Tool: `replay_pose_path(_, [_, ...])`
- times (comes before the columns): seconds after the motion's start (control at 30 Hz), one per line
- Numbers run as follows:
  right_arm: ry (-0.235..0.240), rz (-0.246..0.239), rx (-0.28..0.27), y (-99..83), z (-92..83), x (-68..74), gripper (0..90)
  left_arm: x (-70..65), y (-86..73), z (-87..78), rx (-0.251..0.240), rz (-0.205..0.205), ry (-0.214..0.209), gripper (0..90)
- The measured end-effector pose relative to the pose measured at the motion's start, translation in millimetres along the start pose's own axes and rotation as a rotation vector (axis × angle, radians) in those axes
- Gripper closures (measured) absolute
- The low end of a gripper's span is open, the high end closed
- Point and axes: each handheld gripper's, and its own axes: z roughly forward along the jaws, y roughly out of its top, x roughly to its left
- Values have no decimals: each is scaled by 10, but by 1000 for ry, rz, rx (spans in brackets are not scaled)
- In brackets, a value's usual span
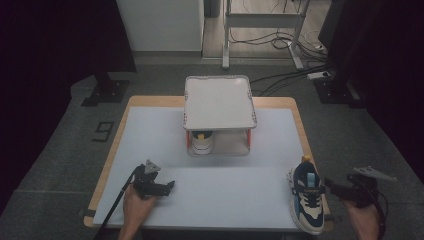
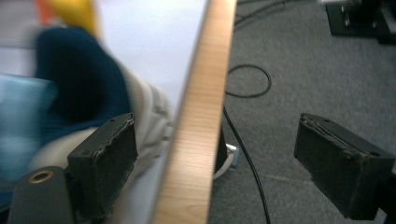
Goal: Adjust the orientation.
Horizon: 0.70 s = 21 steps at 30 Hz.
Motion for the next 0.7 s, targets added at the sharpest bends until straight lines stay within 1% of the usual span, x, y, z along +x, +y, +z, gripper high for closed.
replay_pose_path(0.03, [9, -7, -9, 21, -65, 39, 126, 0, 0, 0, 0, 0, 0, 22])
replay_pose_path(0.1, [46, -17, -25, 54, -161, 135, 120, 0, 0, 0, 0, 0, 0, 22])
replay_pose_path(0.13, [69, -29, -21, 67, -188, 209, 104, 0, 0, 0, -1, 0, 0, 22])
replay_pose_path(0.17, [81, -38, -12, 72, -192, 259, 76, 0, 0, 0, -1, 0, 0, 22])
replay_pose_path(0.23, [99, -59, 3, 76, -174, 400, 29, -1, -1, 0, -1, 0, 0, 22])
replay_pose_path(0.27, [108, -60, 7, 78, -160, 462, 0, -1, -1, 0, -1, 0, 0, 22])
replay_pose_path(0.3, [121, -69, 27, 78, -133, 518, 0, -1, -1, 0, -1, 0, 0, 22])
replay_pose_path(0.4, [115, -100, 76, 49, -23, 683, 0, -1, -1, 0, -1, 0, 0, 23])
replay_pose_path(0.43, [107, -103, 100, 32, 21, 717, 0, -1, -1, 0, -1, 1, 0, 22])
replay_pose_path(0.47, [87, -103, 123, 11, 70, 741, 0, -1, -1, 0, -1, 1, 0, 22])
replay_pose_path(0.53, [97, -82, 145, -32, 157, 739, 0, -1, -1, 0, -1, 1, 1, 23])
replay_pose_path(0.6, [130, -69, 164, -71, 237, 739, 10, -1, -1, 0, -1, 1, 0, 23])
replay_pose_path(0.63, [141, -78, 175, -84, 266, 756, 58, -1, -1, 0, -1, 1, 0, 23])
replay_pose_path(0.67, [134, -87, 176, -94, 284, 776, 62, -1, -1, 0, -1, 1, 1, 23])
replay_pose_path(0.7, [111, -96, 174, -92, 290, 798, 100, -1, -1, 0, -1, 1, 0, 23])
